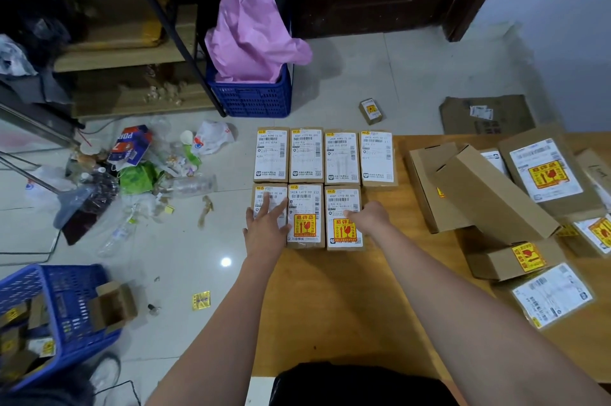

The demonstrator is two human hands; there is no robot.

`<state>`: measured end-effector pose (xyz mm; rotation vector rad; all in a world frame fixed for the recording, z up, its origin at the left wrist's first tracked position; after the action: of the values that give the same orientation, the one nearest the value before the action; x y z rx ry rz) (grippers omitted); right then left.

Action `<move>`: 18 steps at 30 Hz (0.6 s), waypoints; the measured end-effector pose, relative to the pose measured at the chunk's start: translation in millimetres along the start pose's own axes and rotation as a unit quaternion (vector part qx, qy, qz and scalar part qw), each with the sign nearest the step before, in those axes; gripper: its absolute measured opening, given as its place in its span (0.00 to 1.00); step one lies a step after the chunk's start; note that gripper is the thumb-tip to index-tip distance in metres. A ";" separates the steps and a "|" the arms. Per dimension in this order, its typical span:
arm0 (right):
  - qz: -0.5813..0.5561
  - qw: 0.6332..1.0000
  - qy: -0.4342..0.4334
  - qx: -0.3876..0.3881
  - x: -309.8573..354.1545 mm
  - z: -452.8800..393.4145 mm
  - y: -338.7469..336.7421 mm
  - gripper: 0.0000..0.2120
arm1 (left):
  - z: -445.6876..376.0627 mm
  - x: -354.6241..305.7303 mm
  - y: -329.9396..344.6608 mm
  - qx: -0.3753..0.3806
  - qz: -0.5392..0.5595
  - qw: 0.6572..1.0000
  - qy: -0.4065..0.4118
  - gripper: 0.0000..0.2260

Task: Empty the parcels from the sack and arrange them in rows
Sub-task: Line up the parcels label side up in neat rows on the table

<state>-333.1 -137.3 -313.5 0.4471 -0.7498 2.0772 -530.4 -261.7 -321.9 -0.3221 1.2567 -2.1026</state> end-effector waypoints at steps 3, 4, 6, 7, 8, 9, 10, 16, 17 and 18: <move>0.010 1.000 -0.004 0.002 1.3 -1.1 1.2 0.16 | -0.3 0.1 -0.4 -0.002 -0.002 1.000 0.002 0.27; 0.012 1.000 -0.001 0.000 1.3 -0.6 1.2 0.16 | -0.3 0.0 -0.3 -0.003 0.000 1.000 0.002 0.27; 0.005 1.000 0.004 -0.005 -0.3 -1.2 2.1 0.17 | 0.1 -0.2 -0.4 -0.005 0.001 1.000 0.003 0.27; 0.003 1.000 0.006 -0.008 -1.2 -1.5 2.9 0.18 | 0.3 -0.1 -0.6 -0.007 0.000 1.000 0.003 0.27; 0.002 1.000 0.008 -0.012 -2.4 -1.9 3.5 0.18 | 0.2 0.2 -0.3 -0.008 0.001 1.000 0.002 0.27; 0.003 1.000 0.007 -0.015 -3.2 -2.3 3.9 0.19 | 0.2 0.2 0.0 -0.008 0.003 1.000 0.002 0.27; 0.001 1.000 0.009 -0.017 -4.4 -3.3 4.3 0.19 | -0.1 0.3 0.3 -0.009 0.004 1.000 0.002 0.27; -0.019 1.000 0.023 -0.009 -8.5 -3.0 4.0 0.23 | 4.3 -2.5 0.5 -0.015 -0.018 1.000 0.003 0.27; -0.023 0.999 0.024 -0.009 -9.4 -3.8 4.1 0.23 | 5.6 -4.5 -0.2 -0.017 -0.019 1.000 0.002 0.27; -0.027 0.999 0.025 -0.010 -9.0 -3.0 3.7 0.23 | 6.6 -6.7 -0.7 -0.017 -0.019 1.000 0.001 0.27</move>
<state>-331.2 -142.5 -322.0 0.3979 -0.7215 2.0216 -522.2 -261.7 -317.2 -0.3605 1.2975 -2.1166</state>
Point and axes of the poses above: each hand's wrist, its own z-axis away from the middle knuckle, its own y-axis out of the palm, x = y × z, the point moved 4 cm from there along -z, towards the middle knuckle, and after that the axes turned 15 degrees about -z, right-handed, at the moved point
